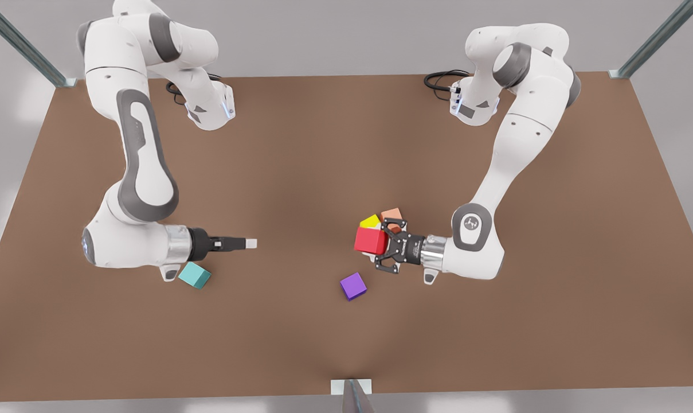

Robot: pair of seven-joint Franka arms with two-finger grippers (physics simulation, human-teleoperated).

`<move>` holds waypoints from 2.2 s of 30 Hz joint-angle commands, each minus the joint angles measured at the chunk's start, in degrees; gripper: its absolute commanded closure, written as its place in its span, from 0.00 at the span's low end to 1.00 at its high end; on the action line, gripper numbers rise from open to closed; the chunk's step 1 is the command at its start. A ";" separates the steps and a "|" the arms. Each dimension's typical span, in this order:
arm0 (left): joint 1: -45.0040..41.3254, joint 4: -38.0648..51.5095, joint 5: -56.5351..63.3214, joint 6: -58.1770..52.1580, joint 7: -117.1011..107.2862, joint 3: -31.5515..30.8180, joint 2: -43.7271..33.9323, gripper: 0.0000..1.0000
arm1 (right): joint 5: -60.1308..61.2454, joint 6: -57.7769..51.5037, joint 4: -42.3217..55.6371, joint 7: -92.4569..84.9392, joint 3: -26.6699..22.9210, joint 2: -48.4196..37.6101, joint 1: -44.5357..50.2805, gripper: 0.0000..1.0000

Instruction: Pick up red wooden cube and pass to hand red wooden cube and place in blue wooden cube

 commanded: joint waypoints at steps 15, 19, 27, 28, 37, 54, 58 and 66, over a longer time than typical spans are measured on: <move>0.74 -0.10 -0.23 0.84 9.66 -0.50 -0.03 0.48 | 28.47 19.10 1.04 -2.33 1.34 7.39 10.51 0.00; 1.27 -0.10 -0.23 0.66 9.66 -1.29 -0.12 0.47 | 31.46 20.41 0.43 -5.50 1.42 7.39 12.36 0.00; 2.23 0.16 -0.23 -3.12 10.80 -2.69 -0.12 0.47 | 33.75 24.01 -0.28 -8.05 1.42 7.92 15.70 0.00; 2.23 0.16 -0.76 -3.29 12.12 -2.87 -0.03 0.46 | 34.54 25.07 -0.28 -8.13 1.42 7.92 16.31 0.00; 2.23 0.07 -1.64 -3.30 13.18 -3.22 0.50 0.46 | 37.79 26.39 -0.10 -10.95 1.42 7.83 17.55 0.00; 2.41 0.16 -1.64 -3.38 13.09 -3.22 0.50 0.46 | 37.09 26.39 -2.74 -13.49 1.34 5.81 19.48 0.00; 2.76 0.16 -1.64 -4.96 12.82 -3.22 0.50 0.45 | 37.17 26.39 -2.56 -13.85 1.34 6.34 19.57 0.00; 2.76 0.16 -1.64 -4.97 12.65 -3.31 0.41 0.45 | 37.79 26.39 -2.21 -14.29 1.42 6.69 20.01 0.00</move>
